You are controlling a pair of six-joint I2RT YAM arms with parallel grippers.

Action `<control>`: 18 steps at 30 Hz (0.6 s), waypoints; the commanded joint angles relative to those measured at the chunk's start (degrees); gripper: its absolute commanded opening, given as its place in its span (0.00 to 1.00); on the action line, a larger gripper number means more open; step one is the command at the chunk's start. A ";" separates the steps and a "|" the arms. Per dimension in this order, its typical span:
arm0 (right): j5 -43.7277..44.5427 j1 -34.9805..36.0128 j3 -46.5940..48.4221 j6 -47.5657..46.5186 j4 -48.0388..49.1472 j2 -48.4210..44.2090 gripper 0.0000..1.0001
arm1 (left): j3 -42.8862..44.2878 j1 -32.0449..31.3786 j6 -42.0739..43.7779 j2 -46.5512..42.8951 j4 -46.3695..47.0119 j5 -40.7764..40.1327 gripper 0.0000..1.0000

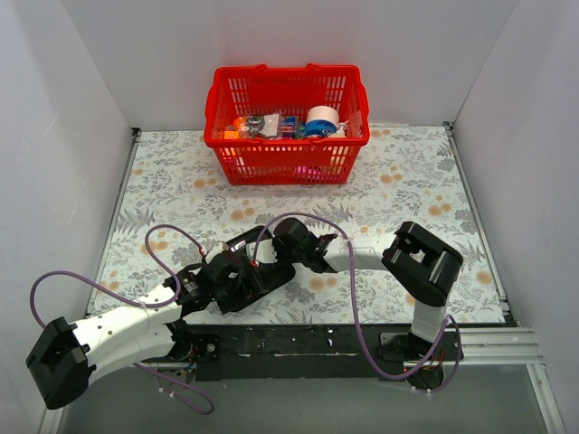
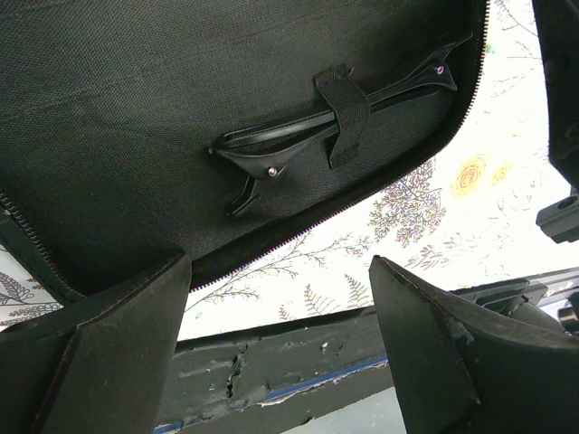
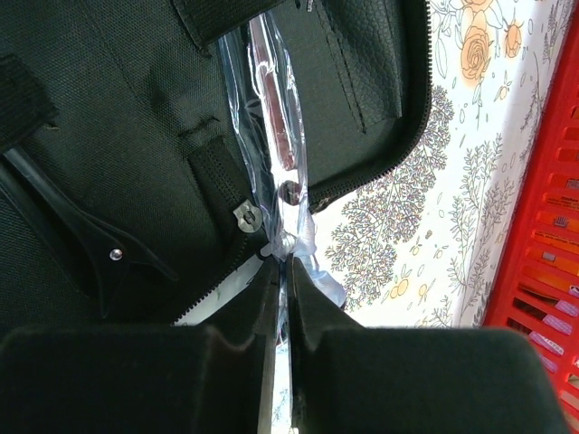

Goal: Sort the hair-cutting tools
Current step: Place the scissors in the hairdressing tool bag.

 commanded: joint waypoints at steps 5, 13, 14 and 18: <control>-11.42 5.40 3.19 5.45 5.83 -4.75 0.40 | -0.07 -0.78 2.14 1.57 3.02 2.87 0.81; -4.91 5.32 2.13 11.08 2.24 -12.73 0.55 | 3.44 -0.78 4.07 1.48 1.43 2.69 0.81; 0.40 5.32 2.04 11.96 0.32 -13.88 0.56 | 3.97 -0.78 4.25 1.40 0.91 2.69 0.81; 15.01 5.14 -1.99 13.63 1.08 -19.95 0.59 | 8.01 -0.78 5.57 0.43 -1.55 1.47 0.81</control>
